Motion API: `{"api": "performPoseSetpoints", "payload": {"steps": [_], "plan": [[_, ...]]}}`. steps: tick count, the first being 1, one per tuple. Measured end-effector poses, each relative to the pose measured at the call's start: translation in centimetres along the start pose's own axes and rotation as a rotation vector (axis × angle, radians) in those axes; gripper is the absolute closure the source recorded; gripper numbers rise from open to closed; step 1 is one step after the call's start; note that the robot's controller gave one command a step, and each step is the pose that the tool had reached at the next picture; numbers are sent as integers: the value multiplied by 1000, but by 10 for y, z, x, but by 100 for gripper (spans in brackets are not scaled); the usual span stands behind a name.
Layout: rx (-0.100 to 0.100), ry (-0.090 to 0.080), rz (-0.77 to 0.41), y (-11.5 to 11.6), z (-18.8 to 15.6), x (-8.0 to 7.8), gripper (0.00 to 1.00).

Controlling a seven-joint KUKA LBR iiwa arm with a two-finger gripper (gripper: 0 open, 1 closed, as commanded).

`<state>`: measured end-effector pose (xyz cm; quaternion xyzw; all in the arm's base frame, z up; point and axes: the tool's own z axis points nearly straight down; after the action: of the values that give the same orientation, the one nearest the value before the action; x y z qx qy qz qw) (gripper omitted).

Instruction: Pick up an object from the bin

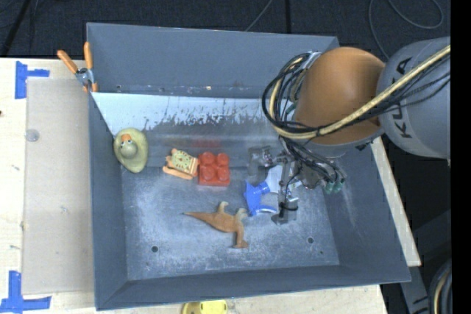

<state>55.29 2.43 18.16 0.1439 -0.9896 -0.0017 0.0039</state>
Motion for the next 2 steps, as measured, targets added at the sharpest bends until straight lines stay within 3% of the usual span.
{"api": "performPoseSetpoints", "payload": {"steps": [1,2], "plan": [[3,-6,-49,4,15,-4,0],[-1,2,-72,10,51,-1,0]]}}
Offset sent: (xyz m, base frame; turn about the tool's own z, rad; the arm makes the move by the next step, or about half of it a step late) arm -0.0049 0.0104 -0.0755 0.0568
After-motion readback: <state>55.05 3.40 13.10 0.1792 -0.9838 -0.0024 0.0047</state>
